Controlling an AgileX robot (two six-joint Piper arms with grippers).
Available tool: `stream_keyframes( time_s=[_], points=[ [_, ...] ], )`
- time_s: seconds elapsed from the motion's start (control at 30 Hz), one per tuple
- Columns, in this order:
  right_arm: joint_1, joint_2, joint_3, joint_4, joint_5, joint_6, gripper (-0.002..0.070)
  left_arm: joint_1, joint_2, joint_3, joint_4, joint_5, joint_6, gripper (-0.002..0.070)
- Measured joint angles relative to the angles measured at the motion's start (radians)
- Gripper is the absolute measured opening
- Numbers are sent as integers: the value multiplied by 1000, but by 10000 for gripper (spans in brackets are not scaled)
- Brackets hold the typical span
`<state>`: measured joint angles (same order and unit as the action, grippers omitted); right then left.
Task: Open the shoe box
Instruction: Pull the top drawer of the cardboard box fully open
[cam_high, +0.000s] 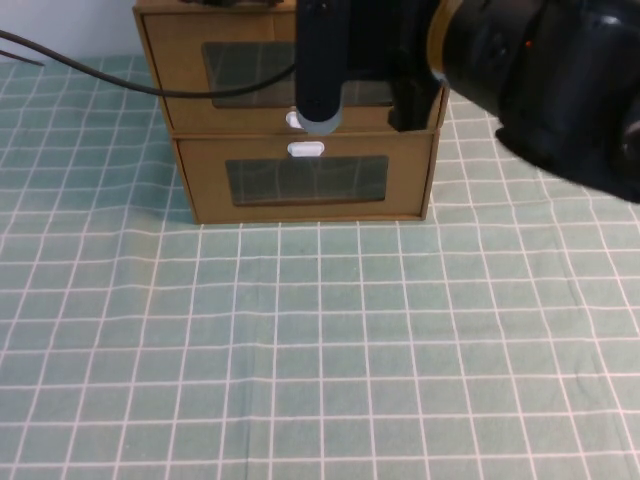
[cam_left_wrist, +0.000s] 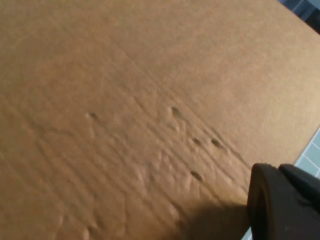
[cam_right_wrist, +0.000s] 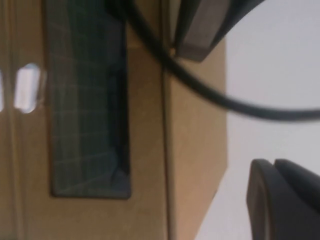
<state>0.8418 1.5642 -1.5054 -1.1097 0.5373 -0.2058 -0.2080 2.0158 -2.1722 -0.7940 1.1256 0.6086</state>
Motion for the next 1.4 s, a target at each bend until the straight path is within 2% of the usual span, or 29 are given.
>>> stream_keyframes(
  time_s=[0.13, 0.27, 0.63, 0.83, 1.03, 1.17, 1.4],
  points=[
    [41, 22, 0, -247, 16, 236, -13, 0, 0, -5, -2, 27, 0, -5],
    [107, 69, 0, -445, 137, 456, -13, 0, 3, -5, 0, 70, -2, -5],
    [246, 161, 22, -478, 477, 752, -13, 0, 3, -5, 4, 64, -36, -5],
    [294, 112, 167, -480, 521, 804, -13, 34, 3, -5, -41, 59, -65, -5],
    [280, 105, 354, -504, 366, 821, -13, 84, 3, -5, -114, 51, -68, -5],
    [221, 148, 349, -517, 254, 834, -13, 87, 3, -5, -130, 83, -68, -5],
    [134, 258, 225, -530, 227, 852, -13, 87, 3, -5, -166, 107, -68, -5]
  ],
)
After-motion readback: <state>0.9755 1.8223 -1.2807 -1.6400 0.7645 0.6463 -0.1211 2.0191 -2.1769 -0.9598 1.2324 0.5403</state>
